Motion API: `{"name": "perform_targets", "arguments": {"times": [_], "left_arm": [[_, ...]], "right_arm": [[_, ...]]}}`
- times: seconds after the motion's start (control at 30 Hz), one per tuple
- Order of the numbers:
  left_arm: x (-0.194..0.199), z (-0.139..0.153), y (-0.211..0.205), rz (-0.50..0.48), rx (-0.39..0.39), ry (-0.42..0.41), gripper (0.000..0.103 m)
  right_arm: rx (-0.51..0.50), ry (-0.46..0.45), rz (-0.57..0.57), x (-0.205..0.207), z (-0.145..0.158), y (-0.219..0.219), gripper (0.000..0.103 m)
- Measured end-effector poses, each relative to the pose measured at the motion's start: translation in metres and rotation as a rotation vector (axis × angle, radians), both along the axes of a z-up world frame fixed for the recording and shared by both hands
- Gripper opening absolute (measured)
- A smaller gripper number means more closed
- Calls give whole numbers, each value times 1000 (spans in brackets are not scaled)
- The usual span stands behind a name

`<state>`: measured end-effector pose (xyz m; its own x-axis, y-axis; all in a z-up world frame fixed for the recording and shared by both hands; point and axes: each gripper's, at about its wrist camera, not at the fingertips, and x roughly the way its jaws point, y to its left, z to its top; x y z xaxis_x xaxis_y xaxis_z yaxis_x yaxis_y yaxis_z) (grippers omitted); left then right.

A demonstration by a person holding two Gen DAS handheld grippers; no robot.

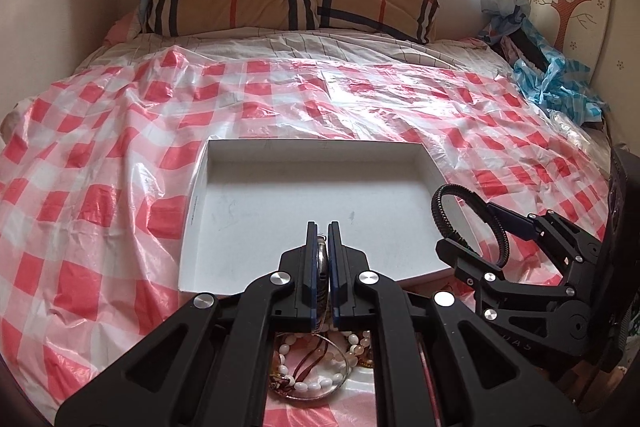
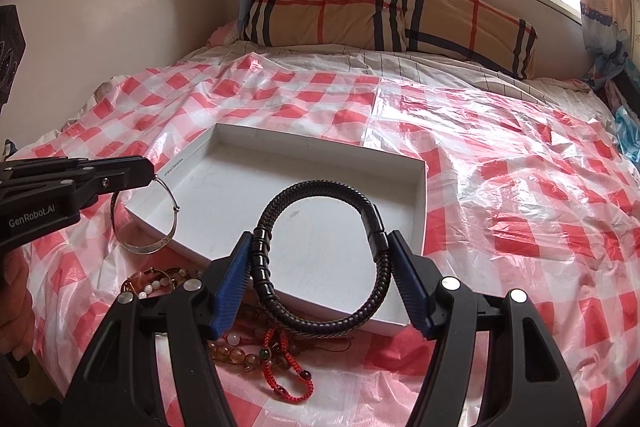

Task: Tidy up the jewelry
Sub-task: 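Lower the silver bangle into the tray with the left tool while the right tool drops the black bracelet there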

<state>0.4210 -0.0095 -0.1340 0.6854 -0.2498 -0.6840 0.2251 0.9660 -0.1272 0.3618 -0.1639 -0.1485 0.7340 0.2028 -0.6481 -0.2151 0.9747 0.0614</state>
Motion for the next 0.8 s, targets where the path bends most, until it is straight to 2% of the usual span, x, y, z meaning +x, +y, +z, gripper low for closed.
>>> {"name": "perform_targets", "arguments": {"times": [0.3, 0.67, 0.8], "left_arm": [[25, -10, -9, -24, -47, 15, 5], [52, -44, 6, 18, -82, 94, 5], [56, -48, 11, 40, -73, 95, 5]], "right_arm": [[-2, 11, -3, 20, -13, 6, 65], [2, 35, -8, 34, -28, 8, 65], [0, 37, -6, 36, -28, 9, 65]]}}
